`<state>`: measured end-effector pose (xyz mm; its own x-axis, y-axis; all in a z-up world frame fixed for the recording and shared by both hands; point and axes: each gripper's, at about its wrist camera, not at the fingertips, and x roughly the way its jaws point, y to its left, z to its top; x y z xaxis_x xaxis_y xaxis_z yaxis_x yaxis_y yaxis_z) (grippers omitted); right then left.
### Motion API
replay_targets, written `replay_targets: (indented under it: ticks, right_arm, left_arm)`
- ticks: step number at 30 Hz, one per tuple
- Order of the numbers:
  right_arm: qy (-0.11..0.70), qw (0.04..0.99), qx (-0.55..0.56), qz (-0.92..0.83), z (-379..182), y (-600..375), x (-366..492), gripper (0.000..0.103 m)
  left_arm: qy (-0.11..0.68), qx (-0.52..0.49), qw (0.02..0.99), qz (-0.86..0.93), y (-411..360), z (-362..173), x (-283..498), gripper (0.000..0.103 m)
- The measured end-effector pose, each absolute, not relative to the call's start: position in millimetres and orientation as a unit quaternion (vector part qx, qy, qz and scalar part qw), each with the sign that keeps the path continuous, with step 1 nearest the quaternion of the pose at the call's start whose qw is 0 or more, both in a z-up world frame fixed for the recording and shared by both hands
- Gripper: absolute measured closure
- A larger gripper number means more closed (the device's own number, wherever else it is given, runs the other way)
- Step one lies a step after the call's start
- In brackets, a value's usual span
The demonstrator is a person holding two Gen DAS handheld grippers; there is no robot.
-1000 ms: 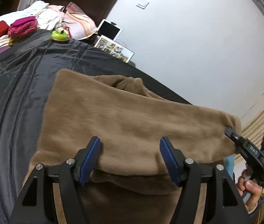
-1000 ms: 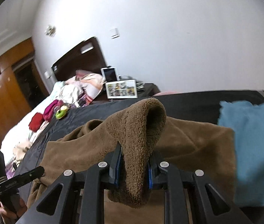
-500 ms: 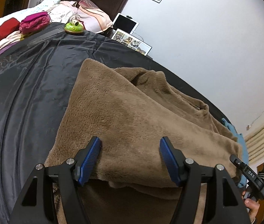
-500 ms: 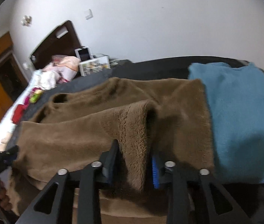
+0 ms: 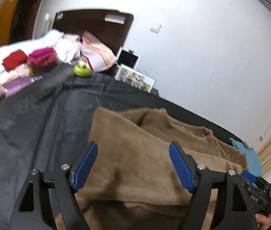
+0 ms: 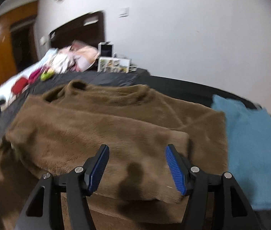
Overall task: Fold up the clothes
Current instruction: 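Release the sleeve onto the sweatshirt body with the right gripper, then smooth the folded sweatshirt flat with both grippers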
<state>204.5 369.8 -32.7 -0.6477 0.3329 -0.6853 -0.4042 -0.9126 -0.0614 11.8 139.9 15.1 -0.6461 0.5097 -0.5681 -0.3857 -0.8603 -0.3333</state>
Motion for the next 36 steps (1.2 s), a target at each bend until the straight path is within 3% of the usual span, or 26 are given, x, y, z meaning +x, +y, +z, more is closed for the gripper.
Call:
replay_targets:
  ticks: [6, 14, 19, 24, 30, 33, 36]
  right_arm:
    - [0.054, 0.203, -0.427, 0.88, -65, 378, 191, 0.038]
    - [0.025, 0.198, -0.427, 0.882, -73, 372, 194, 0.036]
    - [0.028, 0.197, -0.426, 0.883, -72, 374, 194, 0.036]
    - [0.03, 0.2, -0.424, 0.883, -70, 373, 196, 0.036]
    - [0.031, 0.211, -0.403, 0.89, -50, 354, 218, 0.035]
    - [0.017, 0.212, -0.412, 0.886, -55, 347, 221, 0.025]
    - [0.002, 0.213, -0.421, 0.882, -60, 340, 224, 0.025]
  left_arm:
    - [-0.08, -0.409, 0.26, 0.871, 156, -11, -4, 0.022]
    - [-0.037, -0.472, 0.253, 0.844, 181, -41, -16, 0.022]
    - [0.018, -0.456, 0.24, 0.857, 196, -46, -9, 0.016]
    - [0.067, -0.44, 0.234, 0.864, 208, -51, -1, 0.002]
    - [0.082, -0.437, 0.229, 0.866, 210, -51, 1, 0.001]
    - [0.084, -0.435, 0.228, 0.867, 212, -51, 2, 0.001]
    - [0.083, -0.435, 0.229, 0.867, 212, -51, 1, 0.001]
